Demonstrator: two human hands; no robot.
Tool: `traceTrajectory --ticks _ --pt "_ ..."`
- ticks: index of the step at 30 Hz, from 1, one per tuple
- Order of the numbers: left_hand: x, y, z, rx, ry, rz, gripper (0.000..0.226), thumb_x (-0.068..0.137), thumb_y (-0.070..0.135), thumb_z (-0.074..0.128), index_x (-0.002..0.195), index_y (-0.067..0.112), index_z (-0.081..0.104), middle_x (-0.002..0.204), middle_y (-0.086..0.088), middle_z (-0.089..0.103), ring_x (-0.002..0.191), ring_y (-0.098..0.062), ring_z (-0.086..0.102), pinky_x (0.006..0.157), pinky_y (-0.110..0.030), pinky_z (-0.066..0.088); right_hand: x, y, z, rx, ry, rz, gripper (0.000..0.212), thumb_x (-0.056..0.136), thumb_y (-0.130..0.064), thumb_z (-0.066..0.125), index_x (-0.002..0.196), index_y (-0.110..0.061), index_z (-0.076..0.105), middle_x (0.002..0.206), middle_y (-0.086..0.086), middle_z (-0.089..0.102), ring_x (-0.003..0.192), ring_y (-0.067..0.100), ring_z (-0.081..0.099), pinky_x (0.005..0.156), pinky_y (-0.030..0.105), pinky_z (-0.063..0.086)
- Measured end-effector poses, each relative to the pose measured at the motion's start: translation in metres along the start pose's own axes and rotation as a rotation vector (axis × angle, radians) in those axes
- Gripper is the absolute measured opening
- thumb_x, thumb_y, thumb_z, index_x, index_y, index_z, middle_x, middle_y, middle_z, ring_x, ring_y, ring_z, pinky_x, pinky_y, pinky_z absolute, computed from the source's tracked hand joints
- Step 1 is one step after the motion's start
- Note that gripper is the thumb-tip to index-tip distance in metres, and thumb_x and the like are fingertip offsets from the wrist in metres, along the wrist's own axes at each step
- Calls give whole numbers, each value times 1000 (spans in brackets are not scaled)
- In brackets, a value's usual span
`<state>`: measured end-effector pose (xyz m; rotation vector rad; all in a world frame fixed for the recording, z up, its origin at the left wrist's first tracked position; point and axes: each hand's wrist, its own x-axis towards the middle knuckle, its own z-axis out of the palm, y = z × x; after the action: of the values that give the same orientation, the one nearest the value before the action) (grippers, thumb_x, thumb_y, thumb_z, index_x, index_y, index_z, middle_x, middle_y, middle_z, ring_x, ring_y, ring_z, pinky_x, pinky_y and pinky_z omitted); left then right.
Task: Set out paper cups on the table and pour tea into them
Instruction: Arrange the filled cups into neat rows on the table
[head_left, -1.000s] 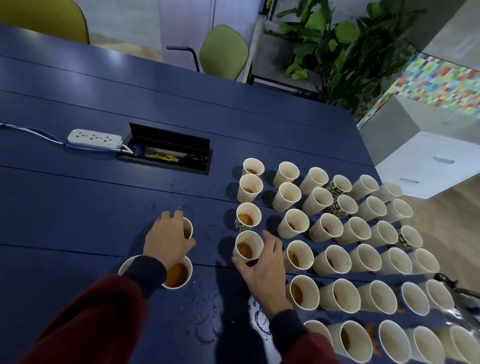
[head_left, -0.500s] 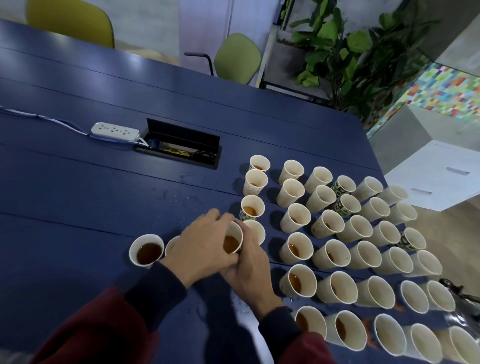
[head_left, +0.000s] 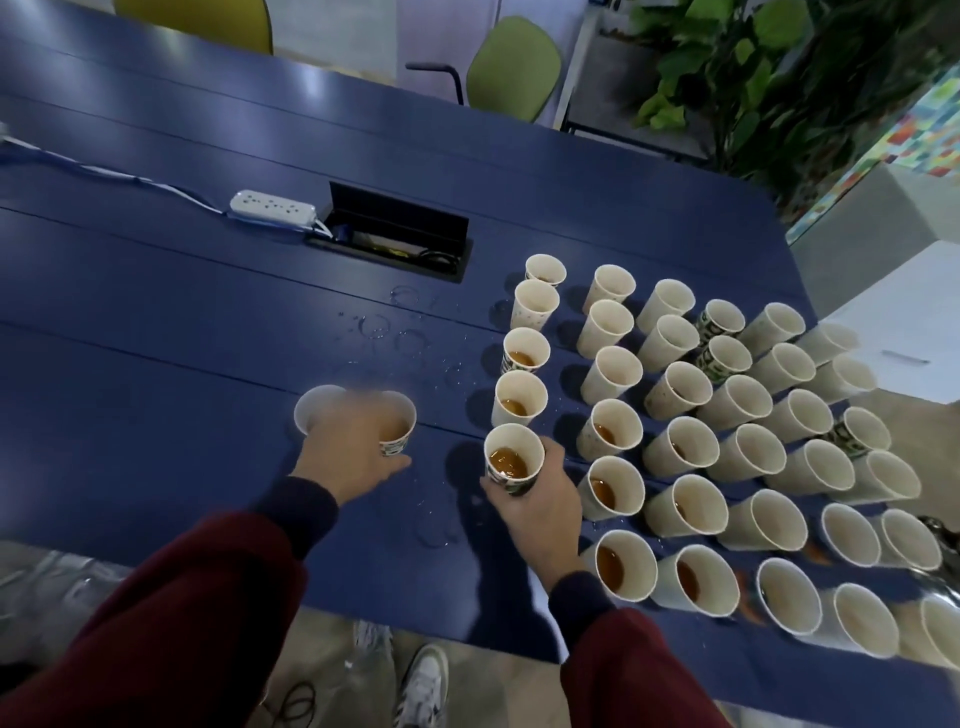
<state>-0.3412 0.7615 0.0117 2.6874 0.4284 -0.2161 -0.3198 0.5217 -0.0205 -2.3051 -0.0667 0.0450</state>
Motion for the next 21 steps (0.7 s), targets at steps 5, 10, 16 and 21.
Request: traceTrajectory --ticks 5,10,16,21 --pt "9 -6 12 132 57 14 89 72 58 77 138 11 40 131 -11 52 111 -33 56 90 -46 50 1 8 4 -81 -23 21 64 76 -38 84 123 -28 42 112 -3 68 102 27 67 75 32 47" --pt "20 -5 12 328 147 17 75 74 72 64 120 12 55 116 -6 61 105 -29 54 87 -42 44 -3 15 12 -94 -72 54 61 78 -41 82 120 -27 41 117 -2 67 105 25 66 83 42 55" --pt "22 0 3 449 149 36 68 73 73 57 110 16 61 108 -1 62 104 -25 48 83 -41 37 -4 14 16 -37 -87 102 61 76 -41 84 119 -27 42 116 1 67 105 27 66 86 46 55" --pt "13 5 2 334 174 117 66 72 71 61 108 15 60 104 -2 61 100 -25 49 81 -42 38 -11 13 12 24 -136 125 74 72 -28 90 128 -28 42 123 -2 64 113 21 62 93 30 48"
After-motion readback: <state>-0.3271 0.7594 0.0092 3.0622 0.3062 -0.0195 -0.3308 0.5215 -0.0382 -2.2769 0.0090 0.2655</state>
